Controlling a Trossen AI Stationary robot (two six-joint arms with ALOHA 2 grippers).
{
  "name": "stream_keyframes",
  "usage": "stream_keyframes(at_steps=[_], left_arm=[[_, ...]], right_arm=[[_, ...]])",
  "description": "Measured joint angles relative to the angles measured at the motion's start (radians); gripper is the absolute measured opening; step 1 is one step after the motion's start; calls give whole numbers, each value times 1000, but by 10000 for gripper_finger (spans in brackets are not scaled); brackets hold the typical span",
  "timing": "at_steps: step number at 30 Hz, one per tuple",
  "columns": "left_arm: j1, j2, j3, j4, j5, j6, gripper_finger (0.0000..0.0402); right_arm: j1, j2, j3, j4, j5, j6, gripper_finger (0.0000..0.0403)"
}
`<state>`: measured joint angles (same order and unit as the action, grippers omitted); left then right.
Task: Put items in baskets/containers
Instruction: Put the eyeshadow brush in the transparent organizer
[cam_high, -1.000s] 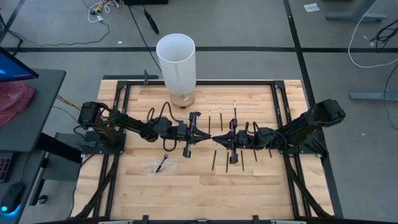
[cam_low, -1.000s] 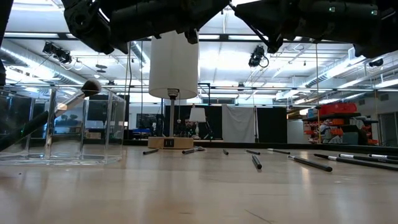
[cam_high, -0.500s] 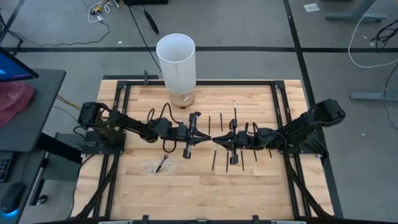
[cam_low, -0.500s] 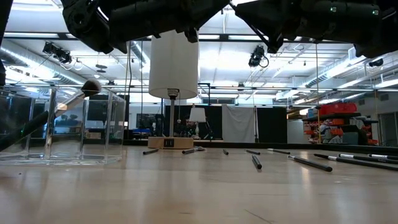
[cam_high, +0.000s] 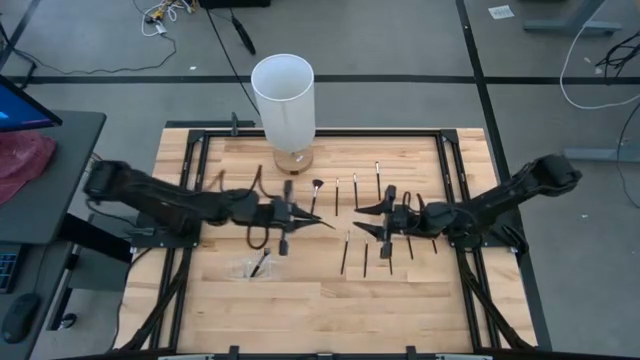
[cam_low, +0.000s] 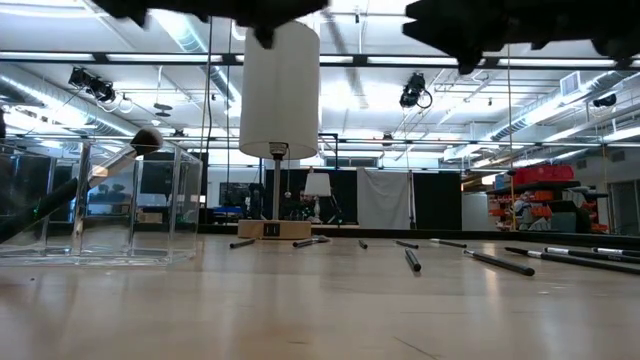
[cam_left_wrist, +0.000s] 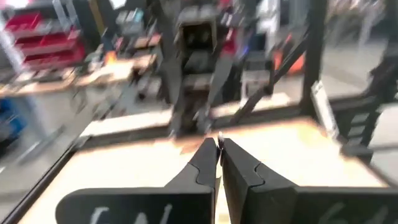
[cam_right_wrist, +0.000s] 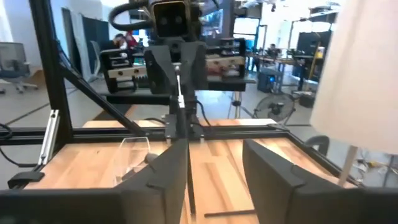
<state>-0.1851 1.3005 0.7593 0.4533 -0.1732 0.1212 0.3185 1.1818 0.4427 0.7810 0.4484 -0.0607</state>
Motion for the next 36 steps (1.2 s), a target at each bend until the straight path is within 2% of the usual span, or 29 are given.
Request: stream_keyframes(at_steps=[4, 8, 13, 17, 24, 30, 36], left_arm=[[-111, -189, 1, -283, -170, -66, 8], [-247, -316, 91, -644, -286, -287, 8], [-405, -331, 257, -1093, -362, -588, 8], [-484, -321, 309, -1287, -370, -800, 8], [-594, -319, 222, -1442, -382, -1123, 16], [-641, -320, 67, -1382, -433, -1276, 13], [-641, -319, -32, -1257, -431, -1297, 20]], right_arm=[[20, -33, 0, -46, 12, 23, 173], [28, 1, 0, -49, 11, 26, 171], [28, 61, 0, -20, 9, 26, 162], [28, 94, 0, 4, 7, 26, 155], [28, 107, 0, 13, 7, 26, 147], [28, 107, 0, 21, 7, 22, 146], [28, 107, 0, 28, 7, 22, 146]])
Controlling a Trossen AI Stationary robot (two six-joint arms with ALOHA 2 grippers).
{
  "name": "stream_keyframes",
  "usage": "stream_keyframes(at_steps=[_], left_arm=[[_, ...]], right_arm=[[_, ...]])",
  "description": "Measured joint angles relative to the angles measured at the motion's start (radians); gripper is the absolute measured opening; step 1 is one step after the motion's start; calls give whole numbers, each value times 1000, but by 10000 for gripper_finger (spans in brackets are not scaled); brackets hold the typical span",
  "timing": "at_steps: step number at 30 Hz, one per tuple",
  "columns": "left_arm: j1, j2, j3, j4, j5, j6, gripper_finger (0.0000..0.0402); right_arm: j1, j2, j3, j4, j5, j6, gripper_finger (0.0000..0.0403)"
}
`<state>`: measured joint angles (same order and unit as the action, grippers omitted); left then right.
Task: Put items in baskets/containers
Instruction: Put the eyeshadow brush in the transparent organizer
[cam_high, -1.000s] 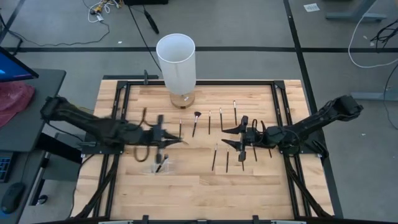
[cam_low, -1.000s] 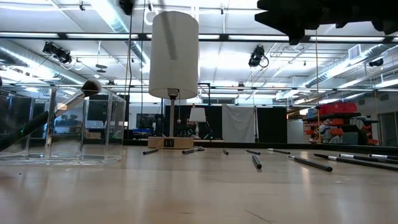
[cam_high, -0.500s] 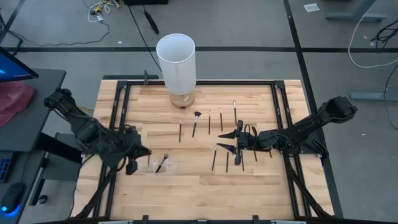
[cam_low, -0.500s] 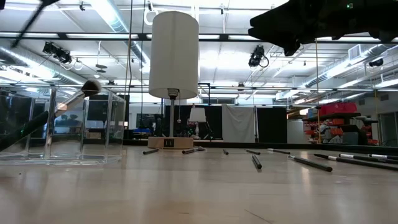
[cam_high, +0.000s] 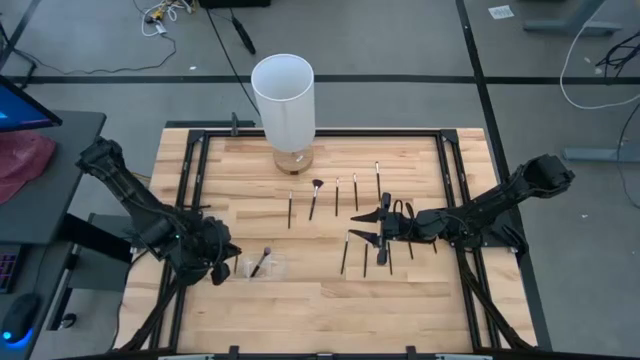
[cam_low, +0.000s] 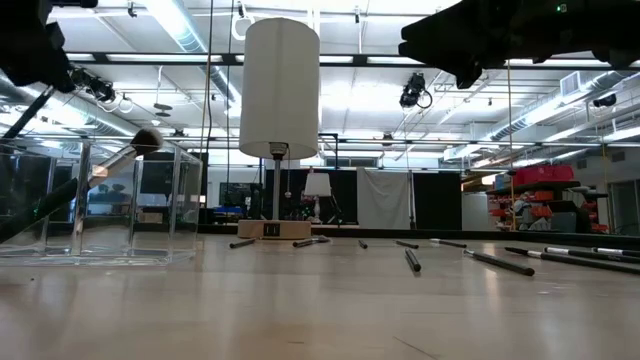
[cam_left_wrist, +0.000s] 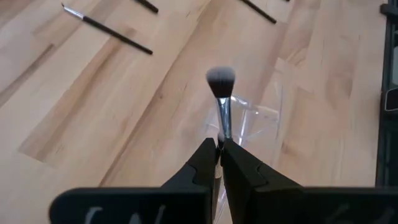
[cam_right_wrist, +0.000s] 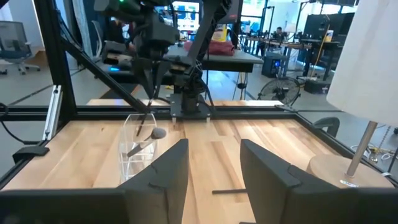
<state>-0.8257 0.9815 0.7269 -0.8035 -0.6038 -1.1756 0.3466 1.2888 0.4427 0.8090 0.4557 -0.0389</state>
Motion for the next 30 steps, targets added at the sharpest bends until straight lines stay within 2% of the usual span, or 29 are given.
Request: stream_keyframes(at_steps=[14, 30], left_arm=[[3, 0, -65, 34, 37, -18, 20], [3, 0, -71, 35, 45, -20, 25]], right_arm=[[0, 0, 0, 15, 0, -4, 146], [0, 0, 0, 17, 0, -4, 146]])
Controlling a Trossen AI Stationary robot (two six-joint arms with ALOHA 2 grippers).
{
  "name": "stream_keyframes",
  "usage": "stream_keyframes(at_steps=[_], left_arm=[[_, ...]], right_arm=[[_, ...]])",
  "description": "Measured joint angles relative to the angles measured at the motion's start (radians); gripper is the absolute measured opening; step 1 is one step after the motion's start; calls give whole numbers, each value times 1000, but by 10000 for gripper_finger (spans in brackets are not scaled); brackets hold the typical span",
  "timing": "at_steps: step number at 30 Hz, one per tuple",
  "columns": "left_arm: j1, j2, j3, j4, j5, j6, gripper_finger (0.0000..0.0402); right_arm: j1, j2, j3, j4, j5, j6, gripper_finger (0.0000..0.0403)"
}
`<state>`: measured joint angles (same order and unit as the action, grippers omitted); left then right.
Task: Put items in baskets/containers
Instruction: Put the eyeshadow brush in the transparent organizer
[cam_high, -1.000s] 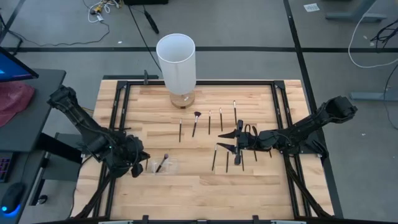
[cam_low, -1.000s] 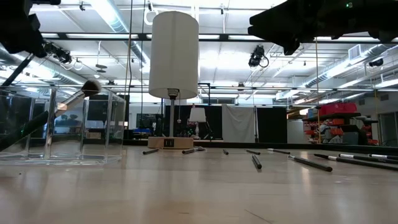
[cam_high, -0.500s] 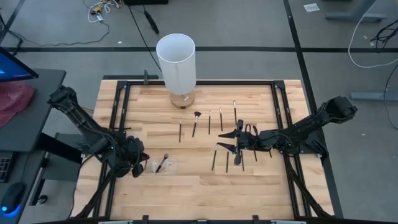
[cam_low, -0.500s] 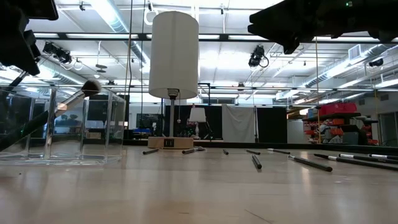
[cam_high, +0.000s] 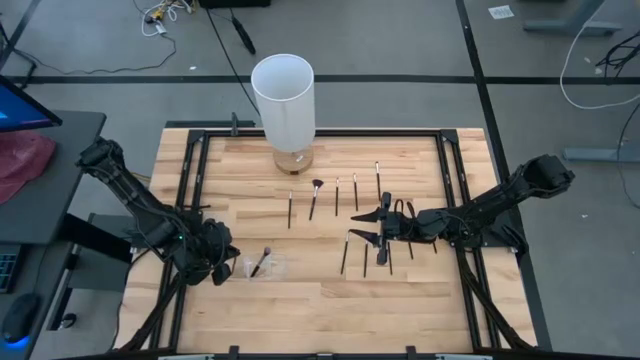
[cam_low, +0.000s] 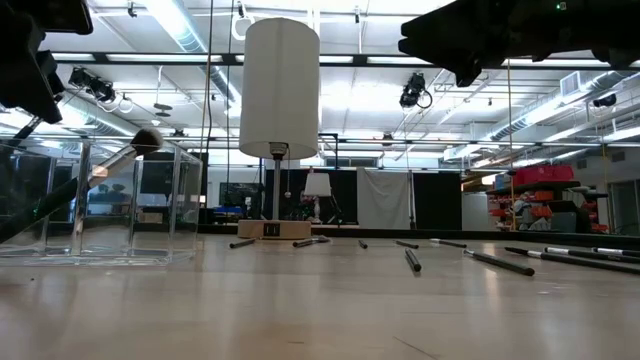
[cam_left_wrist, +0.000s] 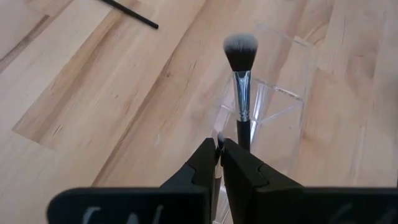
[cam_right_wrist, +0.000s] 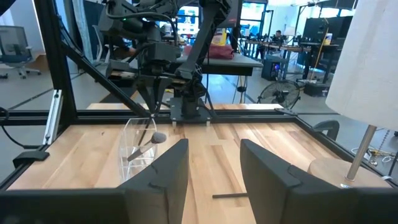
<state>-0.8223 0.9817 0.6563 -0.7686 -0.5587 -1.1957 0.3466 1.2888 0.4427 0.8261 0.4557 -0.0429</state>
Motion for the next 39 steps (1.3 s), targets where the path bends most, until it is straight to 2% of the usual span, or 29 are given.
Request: stream_keyframes(at_steps=[39], left_arm=[[1, 0, -29, 38, -16, 29, 23]], right_arm=[[0, 0, 0, 0, 0, 0, 146]])
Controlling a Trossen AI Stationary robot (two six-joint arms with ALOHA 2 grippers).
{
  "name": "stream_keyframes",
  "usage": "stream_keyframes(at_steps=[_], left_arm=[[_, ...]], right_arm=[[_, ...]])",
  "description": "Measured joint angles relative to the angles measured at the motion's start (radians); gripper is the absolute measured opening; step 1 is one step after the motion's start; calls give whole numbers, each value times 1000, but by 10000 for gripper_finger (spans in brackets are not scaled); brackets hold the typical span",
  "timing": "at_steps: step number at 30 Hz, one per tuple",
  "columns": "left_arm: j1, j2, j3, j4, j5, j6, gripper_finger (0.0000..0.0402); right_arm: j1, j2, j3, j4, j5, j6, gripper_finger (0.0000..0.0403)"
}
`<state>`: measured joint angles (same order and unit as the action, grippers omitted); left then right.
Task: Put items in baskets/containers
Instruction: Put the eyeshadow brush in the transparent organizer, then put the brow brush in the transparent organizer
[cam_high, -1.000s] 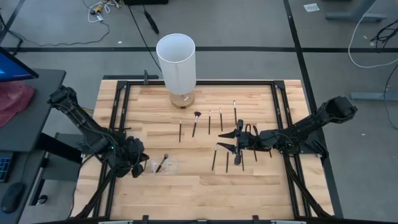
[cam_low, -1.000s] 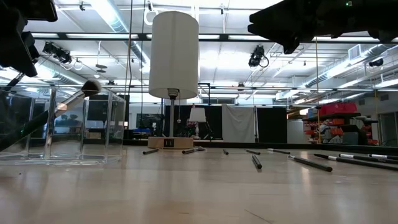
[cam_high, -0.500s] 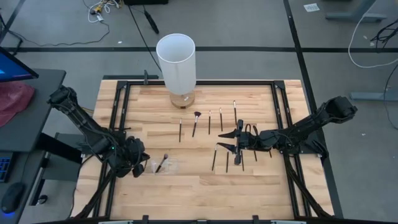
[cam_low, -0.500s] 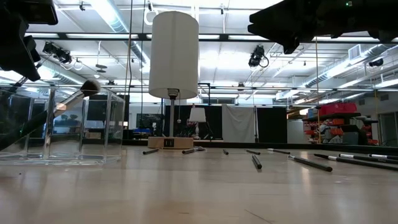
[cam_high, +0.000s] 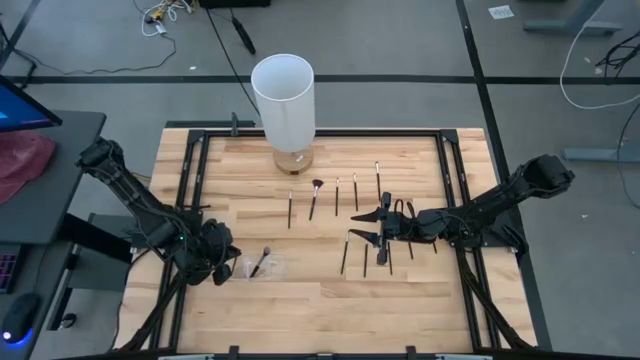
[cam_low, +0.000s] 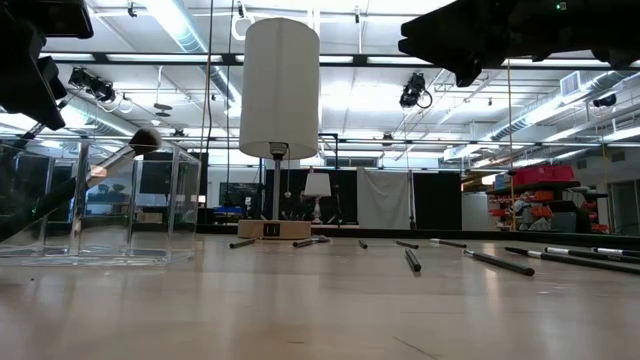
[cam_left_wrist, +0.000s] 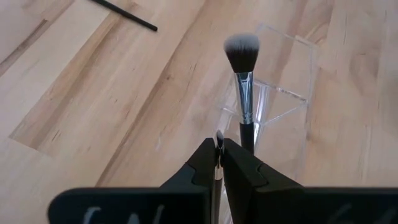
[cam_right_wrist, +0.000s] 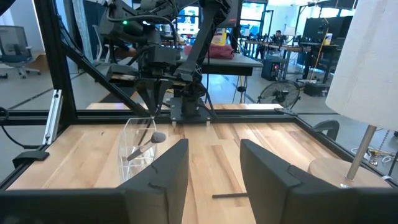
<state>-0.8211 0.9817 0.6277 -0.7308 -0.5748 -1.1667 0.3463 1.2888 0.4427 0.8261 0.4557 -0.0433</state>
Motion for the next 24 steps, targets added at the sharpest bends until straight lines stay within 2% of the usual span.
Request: stream_keyframes(at_steps=[8, 18, 24], left_arm=[[0, 0, 0, 0, -2, 1, 29], [0, 0, 0, -4, -16, 1, 86], [0, 0, 6, -14, -5, 13, 107]], right_arm=[[0, 0, 0, 0, 0, 0, 146], [0, 0, 0, 0, 0, 0, 146], [0, 0, 0, 0, 0, 0, 146]])
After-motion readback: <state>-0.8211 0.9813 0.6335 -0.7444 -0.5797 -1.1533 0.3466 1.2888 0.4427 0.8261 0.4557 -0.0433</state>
